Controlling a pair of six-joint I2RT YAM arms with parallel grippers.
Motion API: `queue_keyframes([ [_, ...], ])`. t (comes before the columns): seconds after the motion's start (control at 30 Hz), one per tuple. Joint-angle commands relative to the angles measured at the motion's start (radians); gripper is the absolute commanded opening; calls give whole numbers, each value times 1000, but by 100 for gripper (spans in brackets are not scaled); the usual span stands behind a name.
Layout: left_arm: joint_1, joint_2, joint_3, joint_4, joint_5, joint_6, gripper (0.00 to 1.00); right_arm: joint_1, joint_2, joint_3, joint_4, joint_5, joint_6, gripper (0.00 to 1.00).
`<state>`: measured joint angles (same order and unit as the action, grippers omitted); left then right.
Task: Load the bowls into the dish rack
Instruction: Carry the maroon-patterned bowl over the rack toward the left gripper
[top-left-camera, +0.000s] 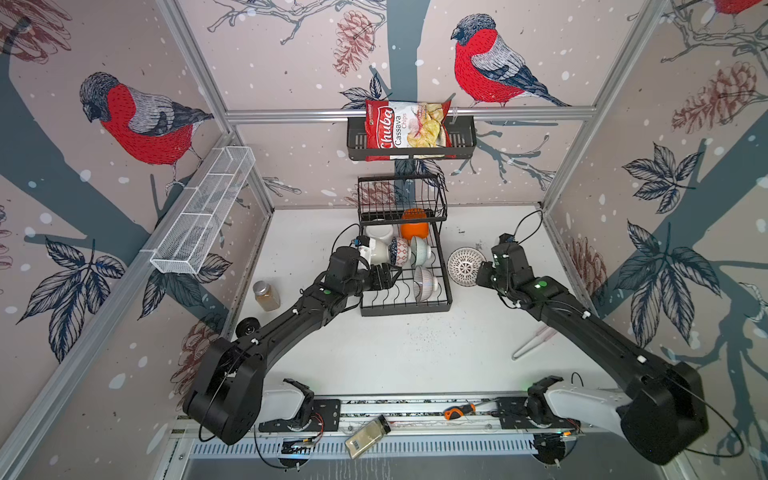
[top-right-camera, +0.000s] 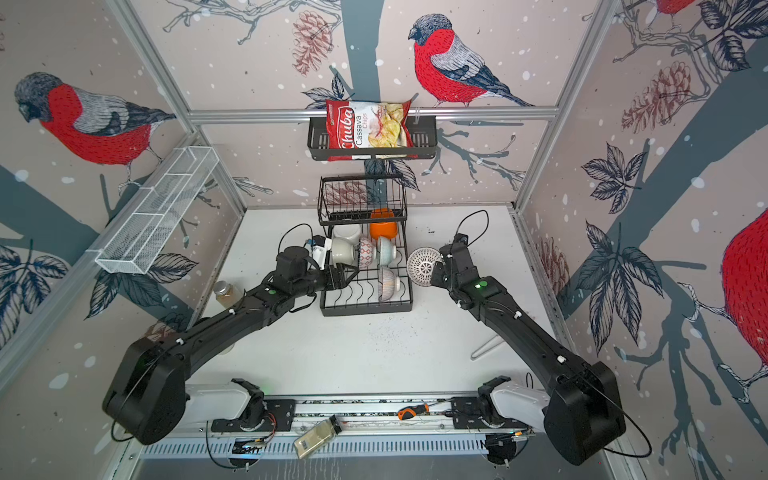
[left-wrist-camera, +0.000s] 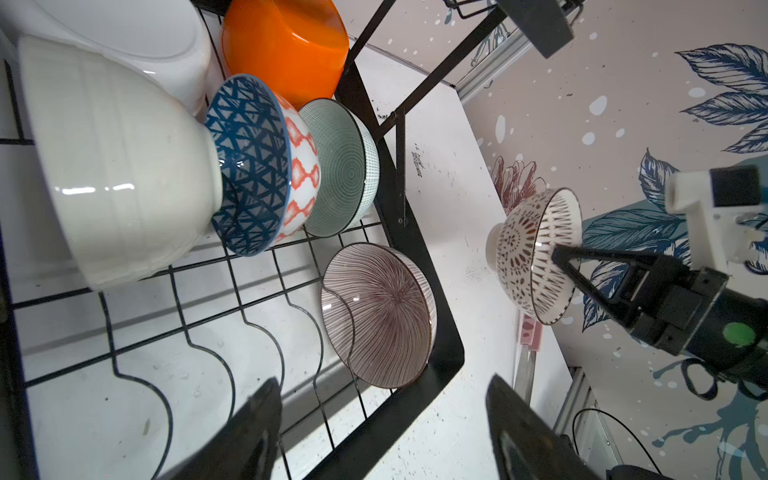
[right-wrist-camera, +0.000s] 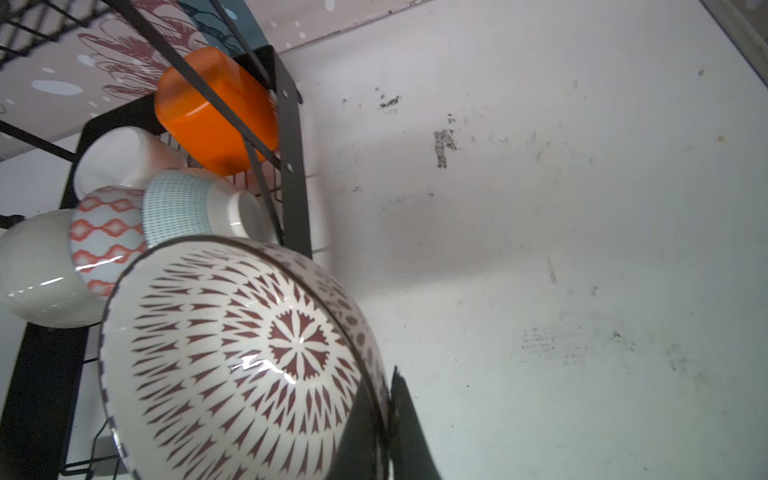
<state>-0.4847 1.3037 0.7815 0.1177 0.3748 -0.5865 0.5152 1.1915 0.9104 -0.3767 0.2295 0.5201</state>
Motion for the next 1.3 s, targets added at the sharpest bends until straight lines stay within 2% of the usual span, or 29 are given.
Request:
queue_keyframes([
  [0.0, -15, -20, 22, -35, -51, 36, 75, 53, 18, 60, 24, 51, -25, 1],
  [0.27, -80, -55, 82, -127, -176, 72, 72, 175, 138, 196, 37, 68, -49, 1],
  [0.73, -88, -68, 80, -136, -228, 68, 66, 320, 329, 346, 82, 36, -77, 0],
  [0.9, -87, -59, 93, -164, -286, 56, 54, 366, 372, 384, 83, 81, -83, 0],
  [1.27, -87, -34, 105, -218, -374, 44, 36, 436, 436, 436, 101, 132, -91, 1],
])
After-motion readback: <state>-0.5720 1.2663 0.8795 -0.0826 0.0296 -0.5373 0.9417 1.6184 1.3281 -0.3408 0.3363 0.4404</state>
